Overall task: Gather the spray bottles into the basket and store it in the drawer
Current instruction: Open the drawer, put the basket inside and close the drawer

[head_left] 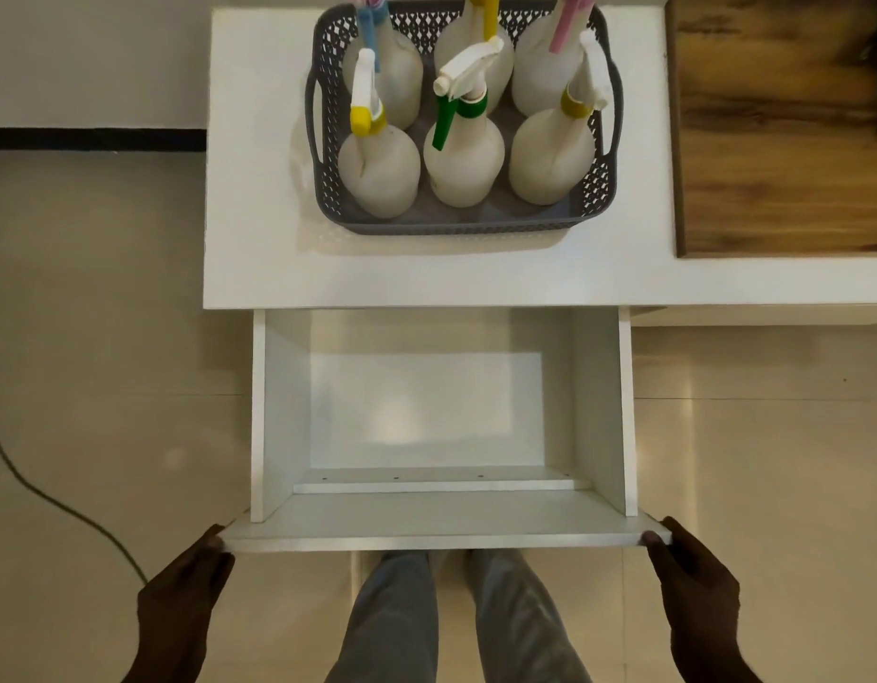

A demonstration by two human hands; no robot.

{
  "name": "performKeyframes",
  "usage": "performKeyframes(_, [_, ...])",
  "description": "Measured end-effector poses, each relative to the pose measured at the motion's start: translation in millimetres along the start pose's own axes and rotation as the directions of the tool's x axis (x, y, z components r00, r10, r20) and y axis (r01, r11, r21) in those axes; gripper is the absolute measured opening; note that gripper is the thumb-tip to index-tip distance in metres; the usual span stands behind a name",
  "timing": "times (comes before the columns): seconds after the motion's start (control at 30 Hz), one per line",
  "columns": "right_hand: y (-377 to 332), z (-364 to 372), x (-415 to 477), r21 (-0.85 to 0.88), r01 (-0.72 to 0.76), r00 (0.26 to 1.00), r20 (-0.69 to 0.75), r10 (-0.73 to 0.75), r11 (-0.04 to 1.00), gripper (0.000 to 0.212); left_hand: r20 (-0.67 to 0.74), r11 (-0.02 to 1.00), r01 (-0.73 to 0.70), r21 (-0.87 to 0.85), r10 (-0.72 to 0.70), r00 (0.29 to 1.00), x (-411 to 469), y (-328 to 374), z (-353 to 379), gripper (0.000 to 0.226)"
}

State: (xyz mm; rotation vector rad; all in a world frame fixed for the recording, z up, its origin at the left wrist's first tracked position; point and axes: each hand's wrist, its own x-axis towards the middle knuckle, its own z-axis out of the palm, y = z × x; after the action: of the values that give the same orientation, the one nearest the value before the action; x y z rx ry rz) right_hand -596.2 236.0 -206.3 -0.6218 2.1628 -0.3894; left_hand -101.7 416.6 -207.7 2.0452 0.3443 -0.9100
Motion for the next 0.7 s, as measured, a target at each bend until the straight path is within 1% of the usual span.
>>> performKeyframes(0.07, [-5, 0, 0, -0.053, 0.017, 1.0, 0.005, -0.016, 0.998, 0.047, -0.024, 1.0, 0.003, 0.031, -0.002, 1.0, 2, 2, 2, 0.034])
performKeyframes(0.13, [-20, -1, -1, -0.162, 0.081, 0.996, 0.035, -0.077, 0.983, 0.047, -0.063, 0.986, -0.011, 0.168, 0.021, 0.998, 10, 11, 1, 0.03])
performKeyframes(0.17, [-33, -3, 0, -0.199, 0.131, 0.991, 0.033, -0.127, 0.971, 0.046, -0.095, 0.96, -0.047, 0.276, 0.076, 0.993, 15, 20, 1, 0.026])
performKeyframes(0.2, [-49, -4, 1, -0.199, 0.196, 0.981, 0.021, -0.195, 0.96, 0.044, -0.134, 0.932, -0.101, 0.348, 0.156, 0.979, 20, 32, 4, 0.025])
performKeyframes(0.23, [-71, -4, 2, -0.171, 0.272, 0.961, 0.001, -0.276, 0.947, 0.043, -0.159, 0.91, -0.18, 0.375, 0.254, 0.954, 24, 49, 11, 0.027])
performKeyframes(0.27, [-96, -3, 2, -0.138, 0.34, 0.938, -0.02, -0.346, 0.93, 0.042, -0.167, 0.885, -0.272, 0.377, 0.354, 0.92, 25, 70, 21, 0.028])
performKeyframes(0.3, [-123, -2, 3, -0.106, 0.402, 0.912, -0.035, -0.408, 0.909, 0.041, -0.14, 0.834, -0.393, 0.388, 0.475, 0.869, 25, 92, 33, 0.028])
performKeyframes(0.33, [-150, 0, 5, -0.08, 0.465, 0.883, -0.039, -0.469, 0.882, 0.04, -0.081, 0.751, -0.522, 0.405, 0.598, 0.797, 26, 115, 45, 0.025])
performKeyframes(0.37, [-178, 3, 7, -0.056, 0.519, 0.853, -0.028, -0.521, 0.853, 0.039, 0.01, 0.631, -0.644, 0.433, 0.711, 0.703, 28, 140, 60, 0.024])
performKeyframes(0.4, [-207, 9, 9, -0.024, 0.562, 0.827, -0.015, -0.563, 0.827, 0.038, 0.082, 0.535, -0.73, 0.425, 0.78, 0.62, 30, 169, 79, 0.026])
performKeyframes(0.43, [-237, 17, 14, 0.022, 0.598, 0.801, -0.004, -0.598, 0.801, 0.038, 0.123, 0.505, -0.778, 0.373, 0.804, 0.582, 34, 200, 102, 0.028])
performKeyframes(0.47, [-268, 28, 21, 0.069, 0.619, 0.784, 0.008, -0.621, 0.782, 0.037, 0.152, 0.519, -0.796, 0.312, 0.799, 0.581, 36, 230, 130, 0.03])
performKeyframes(0.5, [-296, 39, 28, 0.121, 0.622, 0.777, 0.021, -0.629, 0.773, 0.036, 0.178, 0.554, -0.794, 0.252, 0.78, 0.601, 37, 255, 156, 0.031])
performKeyframes(0.57, [-370, 71, 52, 0.224, 0.599, 0.78, 0.054, -0.623, 0.769, 0.032, 0.223, 0.645, -0.75, 0.146, 0.717, 0.66, 48, 315, 223, 0.03])
performKeyframes(0.63, [-414, 94, 65, 0.275, 0.545, 0.795, 0.13, -0.592, 0.792, 0.029, 0.316, 0.755, -0.648, 0.099, 0.594, 0.74, 51, 352, 265, 0.022])
performKeyframes(0.7, [-442, 111, 69, 0.281, 0.496, 0.804, 0.208, -0.557, 0.821, 0.02, 0.47, 0.864, -0.502, 0.042, 0.426, 0.773, 50, 382, 291, 0.025])
